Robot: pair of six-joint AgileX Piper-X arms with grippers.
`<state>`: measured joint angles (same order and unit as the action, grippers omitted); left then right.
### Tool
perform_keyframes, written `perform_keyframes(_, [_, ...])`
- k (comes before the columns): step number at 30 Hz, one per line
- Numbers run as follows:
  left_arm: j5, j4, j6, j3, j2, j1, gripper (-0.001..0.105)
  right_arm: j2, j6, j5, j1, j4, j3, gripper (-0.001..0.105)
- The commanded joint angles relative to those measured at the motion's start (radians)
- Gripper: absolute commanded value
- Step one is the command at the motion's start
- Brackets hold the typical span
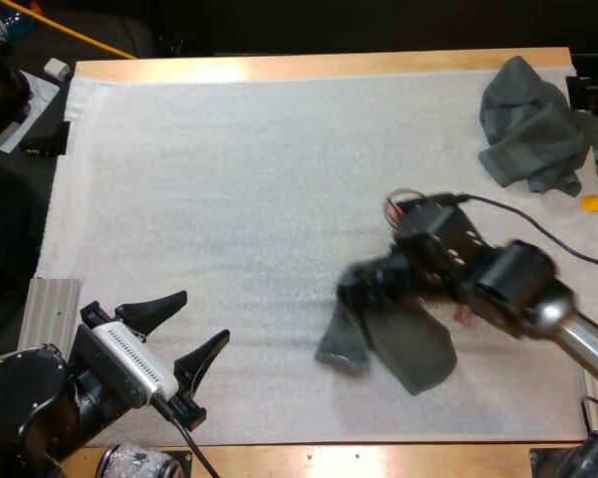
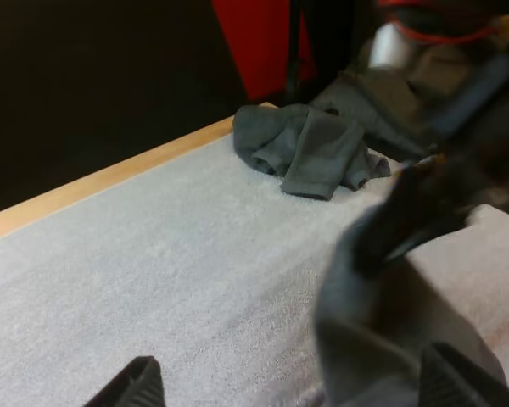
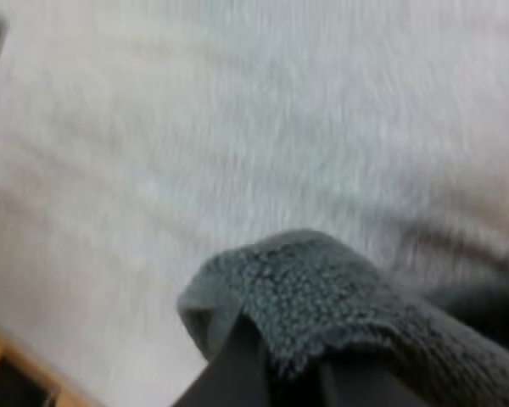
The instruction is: Pick towel from pile, fold and stack
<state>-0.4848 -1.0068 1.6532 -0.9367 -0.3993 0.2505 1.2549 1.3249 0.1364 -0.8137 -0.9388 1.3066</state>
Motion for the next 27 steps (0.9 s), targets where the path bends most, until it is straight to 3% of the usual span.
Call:
perform_keyframes(1, [-0.008,0.002,0.011,-0.006,0.006,0.006,0.06,0.235,-0.014,-0.019,0.018,0.241,0.017,0.0])
perform_keyframes(4, [-0.01,0.0,0.011,-0.007,0.001,0.006,0.06,0.326,-0.034,-0.027,0.038,0.339,0.054,0.003])
perform_keyframes(6, [-0.009,0.0,0.011,-0.007,0.001,0.006,0.06,0.367,-0.043,-0.029,0.05,0.375,0.085,0.017])
perform_keyframes(8, [-0.009,0.004,0.011,-0.006,0.003,0.002,0.06,0.401,-0.046,-0.023,0.063,0.388,0.131,0.035])
perform_keyframes(10, [-0.008,0.003,0.011,-0.007,0.0,0.006,0.06,0.415,-0.041,-0.014,0.07,0.399,0.17,0.06])
perform_keyframes(12, [-0.009,0.005,0.014,-0.006,0.001,0.005,0.06,0.419,-0.033,-0.002,0.072,0.402,0.197,0.074])
perform_keyframes(14, [-0.009,0.004,0.014,-0.007,0.0,0.004,0.06,0.42,-0.021,-0.003,0.077,0.369,0.22,0.075])
perform_keyframes(20, [-0.006,-0.004,0.009,-0.005,-0.001,0.006,0.06,0.388,0.021,-0.027,0.073,0.265,0.228,0.063])
perform_keyframes(27, [-0.007,-0.021,0.003,-0.004,-0.003,0.007,0.06,0.311,0.147,-0.078,0.073,-0.093,0.231,0.062])
